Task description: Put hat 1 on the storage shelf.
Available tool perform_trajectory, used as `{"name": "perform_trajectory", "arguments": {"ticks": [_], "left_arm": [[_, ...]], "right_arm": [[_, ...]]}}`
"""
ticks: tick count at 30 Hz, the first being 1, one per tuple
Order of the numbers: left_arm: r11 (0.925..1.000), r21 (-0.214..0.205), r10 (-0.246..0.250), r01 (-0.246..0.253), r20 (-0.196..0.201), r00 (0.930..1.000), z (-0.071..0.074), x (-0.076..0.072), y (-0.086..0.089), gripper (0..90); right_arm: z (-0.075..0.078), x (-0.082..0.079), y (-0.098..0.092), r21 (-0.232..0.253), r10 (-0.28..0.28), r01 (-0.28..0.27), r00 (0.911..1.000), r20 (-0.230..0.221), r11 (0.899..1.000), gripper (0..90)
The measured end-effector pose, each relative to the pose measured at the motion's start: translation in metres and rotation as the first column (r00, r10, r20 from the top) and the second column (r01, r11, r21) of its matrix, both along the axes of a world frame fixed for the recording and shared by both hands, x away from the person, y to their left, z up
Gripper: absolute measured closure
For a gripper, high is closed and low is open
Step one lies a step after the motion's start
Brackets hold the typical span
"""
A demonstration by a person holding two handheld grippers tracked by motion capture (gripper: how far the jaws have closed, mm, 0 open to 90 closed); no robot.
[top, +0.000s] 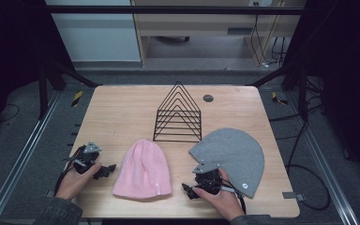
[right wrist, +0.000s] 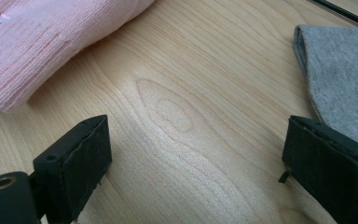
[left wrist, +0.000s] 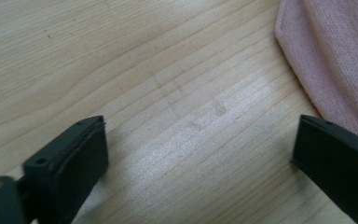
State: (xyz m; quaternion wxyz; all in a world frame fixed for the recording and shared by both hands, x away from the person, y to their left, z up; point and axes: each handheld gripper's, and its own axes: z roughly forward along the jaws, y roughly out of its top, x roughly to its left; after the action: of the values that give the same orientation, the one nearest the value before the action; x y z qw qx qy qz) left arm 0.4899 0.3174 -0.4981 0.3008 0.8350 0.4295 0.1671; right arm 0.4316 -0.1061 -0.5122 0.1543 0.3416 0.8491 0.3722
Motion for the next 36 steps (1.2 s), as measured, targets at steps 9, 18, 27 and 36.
{"name": "perform_trajectory", "arguments": {"ticks": [9, 18, 27, 36], "left_arm": [[0.9959, -0.075, 0.058, -0.051, 0.100, 0.9933, 0.022, -0.005, 0.001, 9.3], [0.9933, 0.006, -0.115, 0.115, 0.050, 0.9921, 0.057, 0.017, -0.050, 15.6], [0.9838, 0.053, -0.172, 0.171, 0.014, 0.9850, 0.059, 0.038, -0.088, 26.6], [0.9808, 0.073, -0.176, 0.181, -0.067, 0.9821, 0.034, 0.056, -0.098, 40.0]], "right_arm": [[0.000, 0.000, 0.001, -0.006, 0.003, -0.003, 1.0000, -0.004, 1.000, 7.2], [0.000, 0.000, 0.001, -0.005, 0.001, -0.001, 1.0000, -0.003, 1.000, 7.1], [0.000, 0.000, 0.001, -0.005, -0.003, 0.003, 1.0000, -0.002, 1.000, 7.1], [0.000, 0.000, 0.002, -0.004, -0.003, 0.003, 1.0000, -0.002, 1.000, 6.8]]}}
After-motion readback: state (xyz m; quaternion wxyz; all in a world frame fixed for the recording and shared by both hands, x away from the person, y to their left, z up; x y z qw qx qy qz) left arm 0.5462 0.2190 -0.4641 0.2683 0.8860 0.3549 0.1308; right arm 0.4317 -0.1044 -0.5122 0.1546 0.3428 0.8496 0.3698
